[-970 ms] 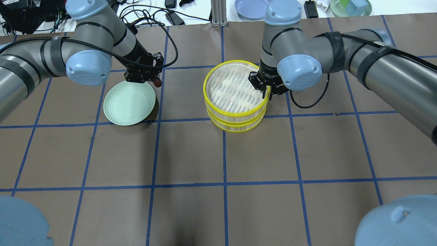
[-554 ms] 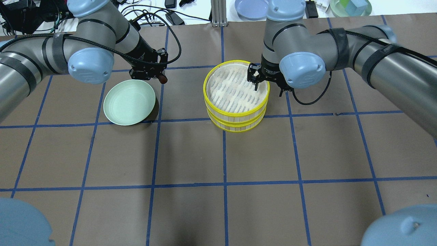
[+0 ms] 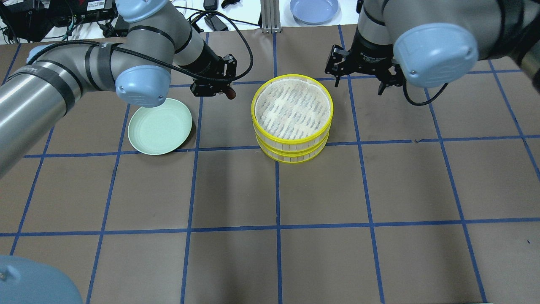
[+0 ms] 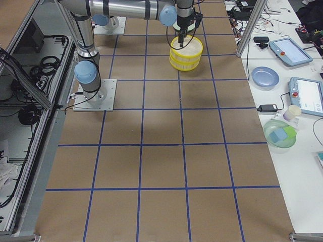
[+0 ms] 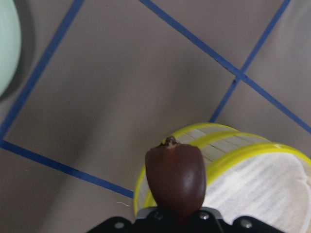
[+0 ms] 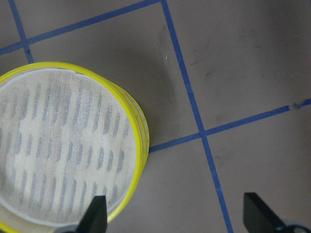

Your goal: Stack buns with steamer

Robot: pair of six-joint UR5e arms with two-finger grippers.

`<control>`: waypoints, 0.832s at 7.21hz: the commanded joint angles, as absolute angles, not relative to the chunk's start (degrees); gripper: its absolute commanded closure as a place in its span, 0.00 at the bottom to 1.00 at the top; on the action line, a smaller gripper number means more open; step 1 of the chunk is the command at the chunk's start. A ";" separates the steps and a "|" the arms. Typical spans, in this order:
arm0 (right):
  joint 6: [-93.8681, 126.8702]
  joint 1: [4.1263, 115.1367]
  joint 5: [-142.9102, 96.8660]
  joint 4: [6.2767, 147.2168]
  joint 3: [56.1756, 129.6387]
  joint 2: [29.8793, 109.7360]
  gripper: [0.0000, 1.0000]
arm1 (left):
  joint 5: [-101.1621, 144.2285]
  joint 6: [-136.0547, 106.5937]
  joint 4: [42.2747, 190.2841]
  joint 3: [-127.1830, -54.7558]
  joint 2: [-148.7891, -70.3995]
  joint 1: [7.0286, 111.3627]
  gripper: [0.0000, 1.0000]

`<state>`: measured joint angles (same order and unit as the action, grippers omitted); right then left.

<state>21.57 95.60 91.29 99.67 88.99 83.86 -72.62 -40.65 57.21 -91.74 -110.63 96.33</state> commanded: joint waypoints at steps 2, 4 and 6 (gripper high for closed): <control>19.08 94.66 91.67 90.46 83.34 90.09 0.00 | -68.29 -47.37 53.09 -92.28 -112.49 102.46 0.84; 9.91 94.75 92.72 90.26 83.67 90.00 0.00 | -65.92 -46.76 53.26 -92.55 -113.38 102.74 0.00; 5.46 94.57 92.55 90.09 83.67 90.17 0.00 | -66.09 -47.46 54.05 -92.64 -113.29 102.92 0.00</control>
